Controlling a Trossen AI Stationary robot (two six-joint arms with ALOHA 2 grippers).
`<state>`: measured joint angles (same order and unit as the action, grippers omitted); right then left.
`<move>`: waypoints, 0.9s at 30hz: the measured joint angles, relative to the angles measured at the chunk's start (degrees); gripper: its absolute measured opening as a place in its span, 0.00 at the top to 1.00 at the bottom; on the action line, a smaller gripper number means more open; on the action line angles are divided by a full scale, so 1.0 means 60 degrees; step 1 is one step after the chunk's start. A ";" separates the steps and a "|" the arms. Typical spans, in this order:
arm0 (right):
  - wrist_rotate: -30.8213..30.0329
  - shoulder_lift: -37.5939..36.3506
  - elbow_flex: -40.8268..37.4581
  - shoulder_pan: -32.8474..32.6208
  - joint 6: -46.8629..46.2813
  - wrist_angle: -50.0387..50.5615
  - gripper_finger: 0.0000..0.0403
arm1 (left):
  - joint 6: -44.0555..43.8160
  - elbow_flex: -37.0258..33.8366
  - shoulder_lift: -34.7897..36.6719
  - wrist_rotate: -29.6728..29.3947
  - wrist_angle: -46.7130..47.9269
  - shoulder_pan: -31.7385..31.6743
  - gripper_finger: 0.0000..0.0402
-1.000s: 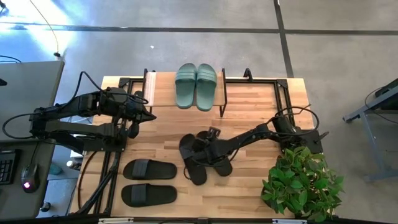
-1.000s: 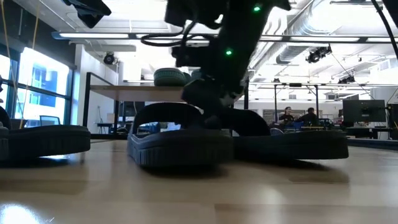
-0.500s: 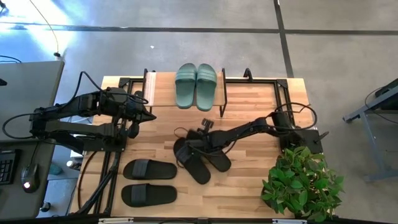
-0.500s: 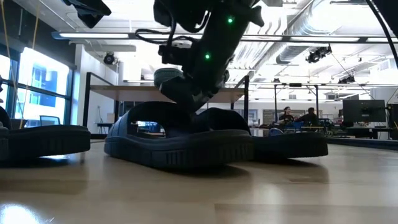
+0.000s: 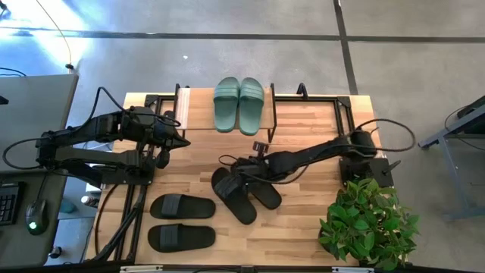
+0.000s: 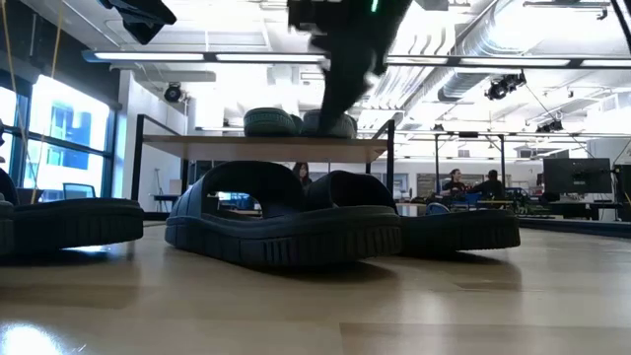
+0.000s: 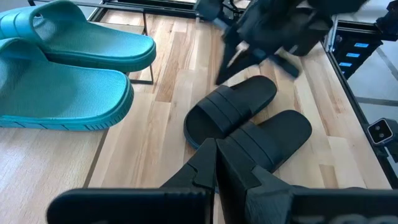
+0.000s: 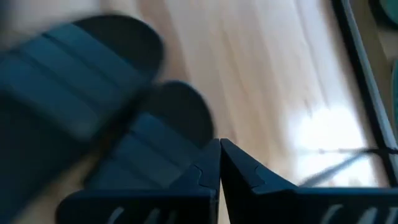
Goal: Pick and place slides into the shelf
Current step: Put the black slide under the shelf
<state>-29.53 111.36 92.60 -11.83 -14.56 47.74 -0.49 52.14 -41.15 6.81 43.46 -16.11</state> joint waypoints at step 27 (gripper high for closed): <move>-0.0012 -0.2156 -0.3410 -0.1432 0.1719 -0.1932 0.58 | 0.0001 0.0000 0.0004 0.0000 0.0000 -0.0001 1.00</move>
<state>-29.60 98.43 72.14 -20.43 -4.25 36.15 -0.49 52.13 -41.12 6.81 43.46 -16.12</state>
